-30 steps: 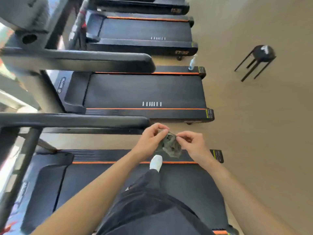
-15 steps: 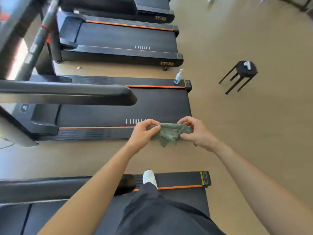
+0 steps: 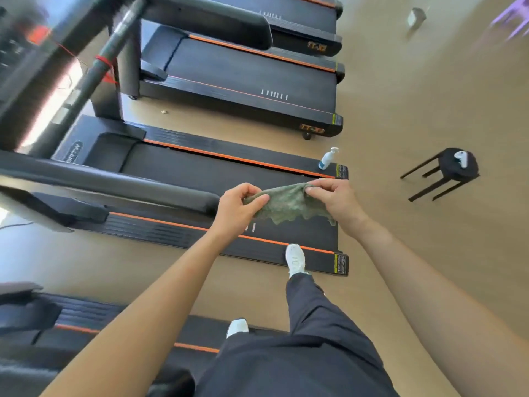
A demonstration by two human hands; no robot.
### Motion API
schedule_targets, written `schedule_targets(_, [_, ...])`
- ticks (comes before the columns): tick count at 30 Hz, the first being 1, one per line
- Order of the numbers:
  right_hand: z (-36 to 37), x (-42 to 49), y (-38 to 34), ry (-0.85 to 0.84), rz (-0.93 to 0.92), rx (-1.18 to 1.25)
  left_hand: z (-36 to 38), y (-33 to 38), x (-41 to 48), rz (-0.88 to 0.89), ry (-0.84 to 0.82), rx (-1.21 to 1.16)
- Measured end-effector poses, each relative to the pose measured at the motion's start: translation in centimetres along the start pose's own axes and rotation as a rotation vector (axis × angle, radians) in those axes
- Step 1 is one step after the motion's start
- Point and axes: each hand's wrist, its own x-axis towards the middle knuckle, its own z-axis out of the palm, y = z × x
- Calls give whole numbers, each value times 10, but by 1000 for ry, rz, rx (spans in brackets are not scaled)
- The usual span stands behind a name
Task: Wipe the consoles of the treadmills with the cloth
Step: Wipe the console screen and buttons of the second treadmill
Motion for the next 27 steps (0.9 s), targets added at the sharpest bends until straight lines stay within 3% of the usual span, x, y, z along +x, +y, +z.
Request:
schedule_targets(5, [-20,92,8,-63,-8,18,21,5,60,-95,116,-26])
schedule_targets(11, [-42,218,18,-270,-85,-174,57,30,145,-322,355,-203])
schedule_targets(16, [-44,304,-27,-652,-92,-140,57,62,204,-429,604,-266])
schedule_targets(19, [-24,340,-56,-822,-244,-281,39,75,229,-472,723,-322])
schedule_targets(22, [9,368,-79,-831,-453,-429,14,86,251,-493,791,-366])
schedule_targets(27, [74,414,-121,-851,-642,-399,-43,85,280,-488,830,-397])
